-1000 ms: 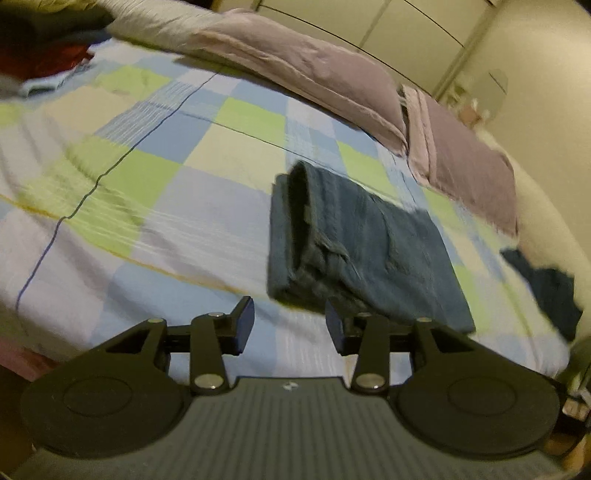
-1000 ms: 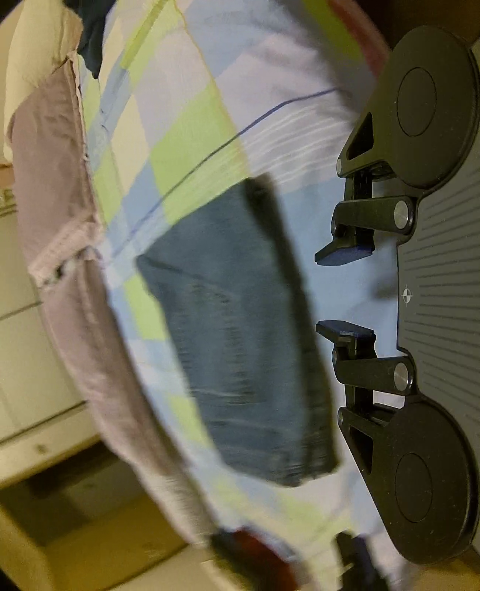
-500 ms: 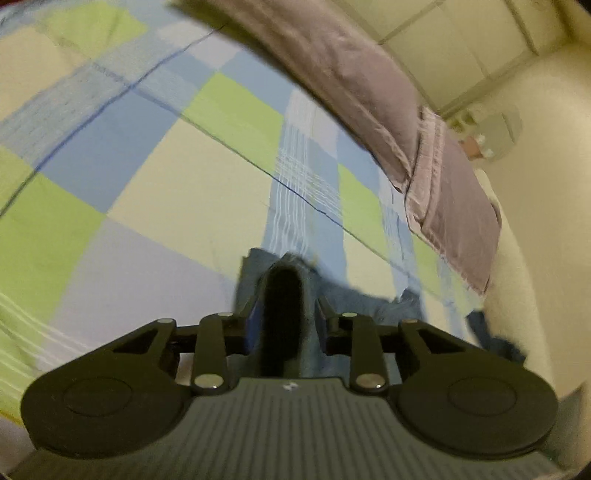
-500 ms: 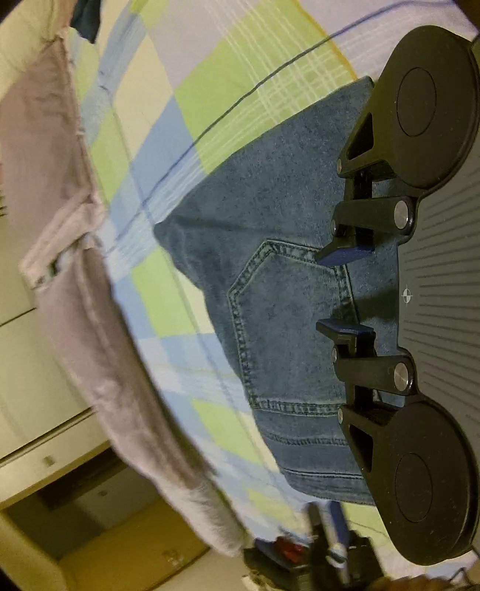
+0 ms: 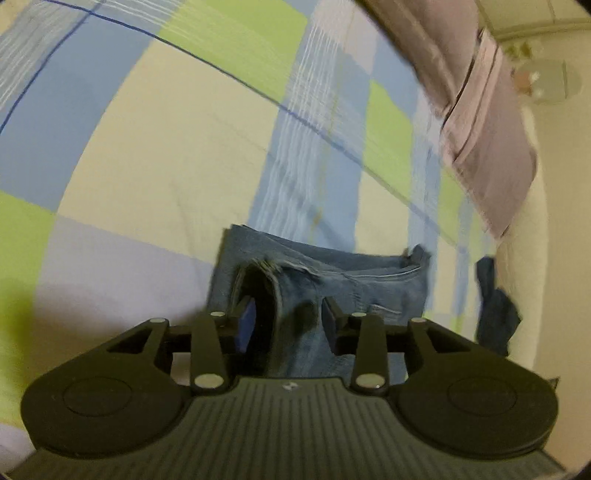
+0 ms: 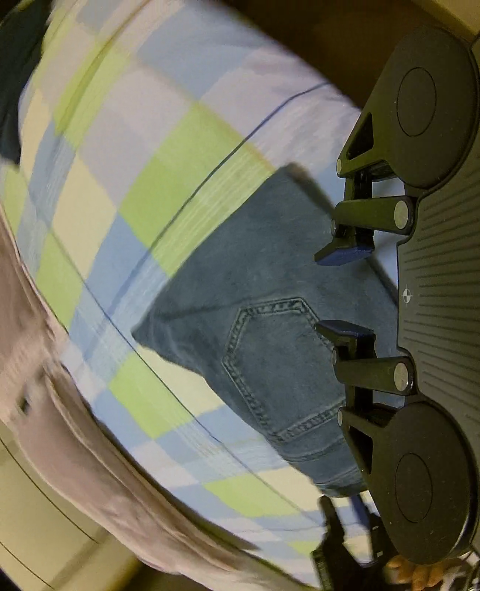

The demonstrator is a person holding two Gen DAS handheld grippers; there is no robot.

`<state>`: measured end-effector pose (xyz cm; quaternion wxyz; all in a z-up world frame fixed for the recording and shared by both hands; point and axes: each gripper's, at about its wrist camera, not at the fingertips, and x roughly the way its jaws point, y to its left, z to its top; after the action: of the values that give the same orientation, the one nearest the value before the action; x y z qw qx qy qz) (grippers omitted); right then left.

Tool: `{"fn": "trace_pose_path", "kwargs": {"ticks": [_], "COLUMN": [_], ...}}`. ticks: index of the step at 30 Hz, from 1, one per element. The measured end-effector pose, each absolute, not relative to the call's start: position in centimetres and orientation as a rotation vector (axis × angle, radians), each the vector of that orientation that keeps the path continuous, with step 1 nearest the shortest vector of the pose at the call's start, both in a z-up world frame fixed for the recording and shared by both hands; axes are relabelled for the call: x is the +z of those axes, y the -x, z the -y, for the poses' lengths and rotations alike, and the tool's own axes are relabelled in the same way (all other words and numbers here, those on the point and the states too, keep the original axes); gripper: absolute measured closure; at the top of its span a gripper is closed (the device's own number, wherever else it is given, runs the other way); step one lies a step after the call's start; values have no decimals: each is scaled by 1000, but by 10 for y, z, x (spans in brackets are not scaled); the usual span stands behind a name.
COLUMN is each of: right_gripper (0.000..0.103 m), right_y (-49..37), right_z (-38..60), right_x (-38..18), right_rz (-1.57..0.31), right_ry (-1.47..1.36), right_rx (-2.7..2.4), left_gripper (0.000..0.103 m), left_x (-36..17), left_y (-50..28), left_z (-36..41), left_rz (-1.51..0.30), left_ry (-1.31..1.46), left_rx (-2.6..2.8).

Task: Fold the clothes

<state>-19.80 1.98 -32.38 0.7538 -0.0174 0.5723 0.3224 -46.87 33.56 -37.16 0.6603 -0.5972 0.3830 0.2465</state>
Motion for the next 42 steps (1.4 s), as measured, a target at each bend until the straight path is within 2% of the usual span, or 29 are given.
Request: {"fn": "trace_pose_path", "kwargs": {"ticks": [1,2,3,4,10,13,15,16,17,21,24,30,33,37,42], "right_gripper": [66,66,66,66,66,66,66,66,66,66,66,66,66,66,66], "right_y": [204,213,223,233,283,295,299,299,299,296,285,264,263,252,222], "right_z": [-18,-18,-18,-22,-58,-82,-90,-86,-82,-64,-56,-50,-47,-34,10], "right_x": [-323,-326,-329,-334,-363,-384,-381,-376,-371,-350,-346,-370,-394,-395,-379], "right_rz": [-1240,-1229,-1217,-1209,-1126,-1119,-1097,-1103,-1108,-1041,-986,-941,-1003,-1079,-1081], "right_ry": [6,-23,-51,-67,-106,40,92,61,30,-44,-72,-8,26,-36,-266], "right_rx": [662,623,584,557,504,482,468,465,462,423,373,288,299,330,290], "left_gripper": [72,82,84,95,94,93,94,99,99,99,99,99,100,100,96], "left_x": [-374,-374,-374,-374,-375,-372,-353,-340,-327,-288,-297,-349,-378,-362,-343], "left_y": [465,462,460,457,449,439,428,422,418,397,354,315,317,314,282], "left_z": [-340,-345,-351,-356,-346,-337,-333,-331,-331,-338,-319,-260,-258,-252,-291], "left_rz": [-885,-898,-910,-922,-973,-1024,-1107,-1154,-1167,-1048,-1003,-1070,-1073,-1110,-1099], "left_ry": [1327,1298,1268,1238,883,711,553,455,386,370,326,41,10,0,374], "left_rx": [522,488,455,423,318,267,227,213,195,50,-88,-230,-214,-202,-174]}}
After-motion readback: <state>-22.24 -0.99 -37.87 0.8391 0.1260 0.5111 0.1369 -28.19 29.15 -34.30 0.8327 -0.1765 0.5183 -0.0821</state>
